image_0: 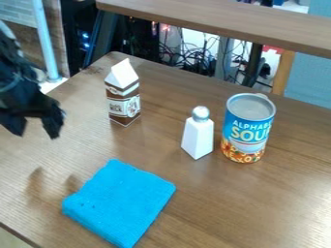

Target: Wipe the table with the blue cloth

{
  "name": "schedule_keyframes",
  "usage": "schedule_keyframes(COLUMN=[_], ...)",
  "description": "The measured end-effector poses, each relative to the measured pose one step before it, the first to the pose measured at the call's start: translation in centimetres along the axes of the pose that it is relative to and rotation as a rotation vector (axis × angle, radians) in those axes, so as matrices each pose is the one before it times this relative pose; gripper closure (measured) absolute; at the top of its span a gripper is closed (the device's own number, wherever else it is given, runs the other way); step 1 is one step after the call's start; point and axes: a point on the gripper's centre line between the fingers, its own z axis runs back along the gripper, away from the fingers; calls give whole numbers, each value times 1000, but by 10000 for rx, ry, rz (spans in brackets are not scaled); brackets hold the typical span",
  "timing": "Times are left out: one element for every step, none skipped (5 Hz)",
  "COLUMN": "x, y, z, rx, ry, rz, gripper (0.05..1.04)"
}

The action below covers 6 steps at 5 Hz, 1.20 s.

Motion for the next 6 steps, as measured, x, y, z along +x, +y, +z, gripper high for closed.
schedule_keyframes(x=[-116,-1358,-1687,-1218,-1171,-969], y=[-824,-4537,-3669,-2587,-1094,-315], z=[951,1816,-229,-1211,-1846,-1444], rx=[-460,-905,-293,-75,221,112], ry=[36,-93,172,260,456,351], rz=[-3,-1215,-946,-738,-410,-195], gripper=[83,83,83,83,83,83])
